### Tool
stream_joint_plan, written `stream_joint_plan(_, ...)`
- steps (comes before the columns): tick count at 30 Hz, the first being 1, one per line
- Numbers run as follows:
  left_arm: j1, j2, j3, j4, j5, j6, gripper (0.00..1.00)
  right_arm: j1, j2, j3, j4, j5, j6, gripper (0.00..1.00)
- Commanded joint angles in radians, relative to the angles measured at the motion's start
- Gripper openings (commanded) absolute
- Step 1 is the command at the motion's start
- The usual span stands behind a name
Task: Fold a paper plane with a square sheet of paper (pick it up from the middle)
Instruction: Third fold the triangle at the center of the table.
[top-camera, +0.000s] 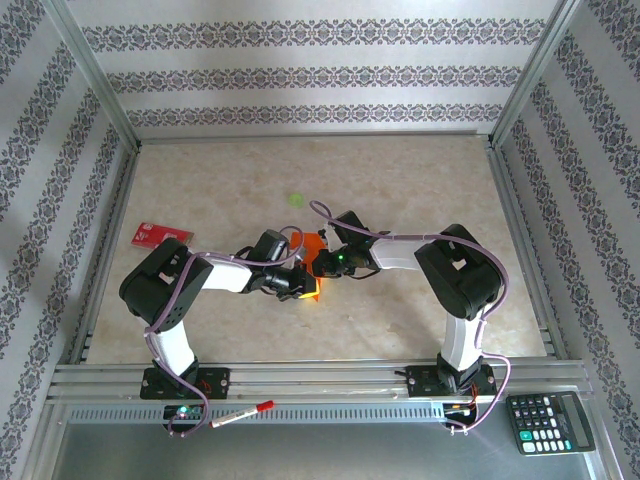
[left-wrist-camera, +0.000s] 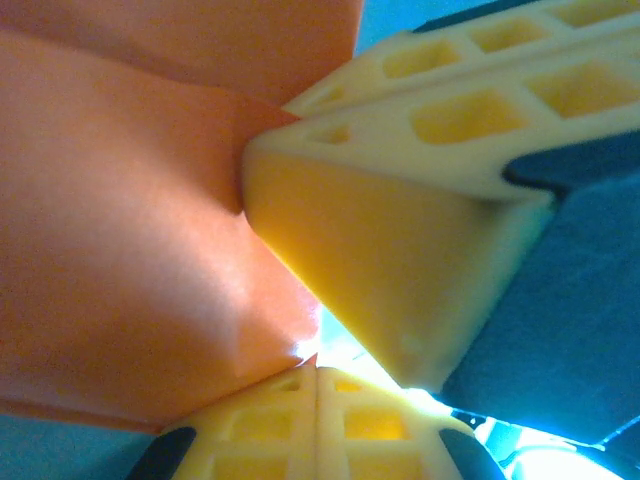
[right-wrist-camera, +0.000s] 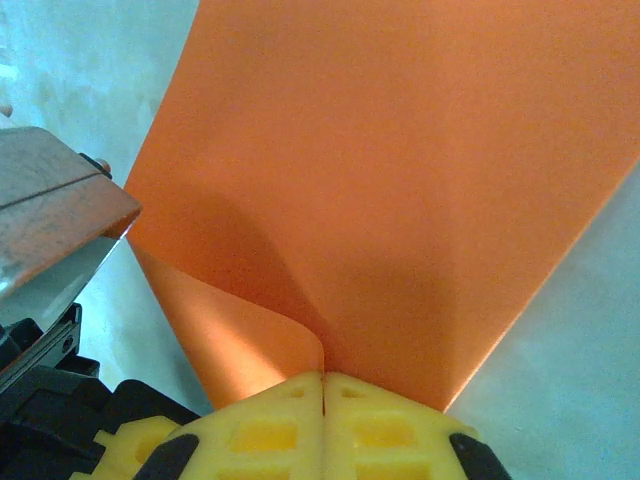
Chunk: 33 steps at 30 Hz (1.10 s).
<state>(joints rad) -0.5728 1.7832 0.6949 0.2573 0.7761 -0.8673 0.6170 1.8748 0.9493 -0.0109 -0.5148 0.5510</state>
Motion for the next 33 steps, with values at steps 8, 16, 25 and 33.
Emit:
stream_joint_plan(8,-0.057,-0.001,-0.057,-0.056,0.005,0.06,0.04,-0.008,0.057,-0.02,-0.086,0.086,0.003,0.02)
stream_joint_plan(16,-0.087,-0.019,-0.03,-0.185,-0.042,0.104,0.04,-0.007,0.055,-0.02,-0.09,0.091,0.005,0.02)
stream_joint_plan(25,-0.112,-0.064,-0.024,-0.153,-0.009,0.102,0.08,-0.008,0.055,-0.02,-0.095,0.093,0.004,0.01)
stream_joint_plan(33,-0.019,-0.136,-0.082,0.023,0.022,-0.017,0.11,-0.009,0.06,-0.021,-0.093,0.09,0.002,0.01)
